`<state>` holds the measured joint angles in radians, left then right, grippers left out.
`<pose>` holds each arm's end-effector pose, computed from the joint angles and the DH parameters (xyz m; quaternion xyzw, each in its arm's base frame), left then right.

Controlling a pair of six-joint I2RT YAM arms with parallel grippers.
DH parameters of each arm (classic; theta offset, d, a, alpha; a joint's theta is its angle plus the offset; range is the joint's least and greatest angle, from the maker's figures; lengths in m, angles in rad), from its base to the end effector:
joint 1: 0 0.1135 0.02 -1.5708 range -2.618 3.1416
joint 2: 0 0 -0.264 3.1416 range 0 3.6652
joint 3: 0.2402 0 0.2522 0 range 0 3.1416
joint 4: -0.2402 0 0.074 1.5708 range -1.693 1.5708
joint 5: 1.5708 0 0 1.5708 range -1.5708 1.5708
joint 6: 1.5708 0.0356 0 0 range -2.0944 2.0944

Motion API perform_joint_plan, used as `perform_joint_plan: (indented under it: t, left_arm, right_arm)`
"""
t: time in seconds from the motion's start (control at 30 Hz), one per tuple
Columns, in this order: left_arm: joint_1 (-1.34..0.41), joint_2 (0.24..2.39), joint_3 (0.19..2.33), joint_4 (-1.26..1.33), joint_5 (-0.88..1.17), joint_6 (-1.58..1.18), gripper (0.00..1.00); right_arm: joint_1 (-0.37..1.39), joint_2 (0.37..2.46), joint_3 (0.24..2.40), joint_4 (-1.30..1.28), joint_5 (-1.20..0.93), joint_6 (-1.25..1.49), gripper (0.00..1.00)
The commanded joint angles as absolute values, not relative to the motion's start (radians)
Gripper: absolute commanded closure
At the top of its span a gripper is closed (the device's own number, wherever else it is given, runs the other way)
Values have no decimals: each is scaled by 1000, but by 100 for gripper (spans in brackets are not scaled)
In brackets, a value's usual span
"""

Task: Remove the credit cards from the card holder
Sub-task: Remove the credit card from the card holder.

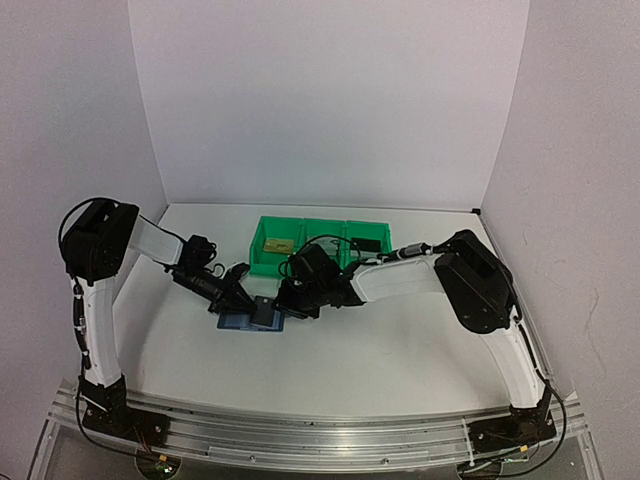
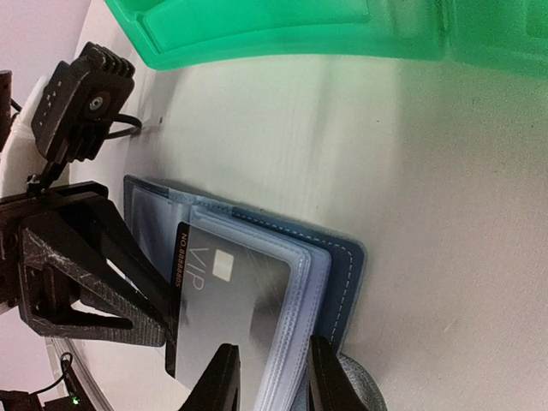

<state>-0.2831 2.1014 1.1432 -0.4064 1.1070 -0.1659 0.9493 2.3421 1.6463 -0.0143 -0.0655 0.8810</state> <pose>0.3386 -0.1317 0.0873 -0.1036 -0.8415 0.5293 0.0311 0.2971 0.4189 0.1204 -0.0447 0.9073 0.3486 0.2306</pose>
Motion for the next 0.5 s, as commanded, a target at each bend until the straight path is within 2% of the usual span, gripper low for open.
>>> perform_joint_plan:
  t: [0.0, 0.33, 0.4, 0.47]
  left_arm:
    - [-263, 2034, 1117, -382, 1134, -177, 84]
    - [-269, 2080, 1125, -366, 1158, -176, 89]
    - [-277, 2097, 1140, -378, 1147, -169, 89]
    - [-278, 2100, 1148, -398, 1120, -159, 83]
  right_arm:
    - [957, 2397, 1601, -129, -95, 888, 75]
    - [956, 2399, 1609, -129, -94, 885, 75]
    - [956, 2397, 1608, -129, -93, 885, 76]
    - [955, 2394, 1608, -129, -90, 885, 76]
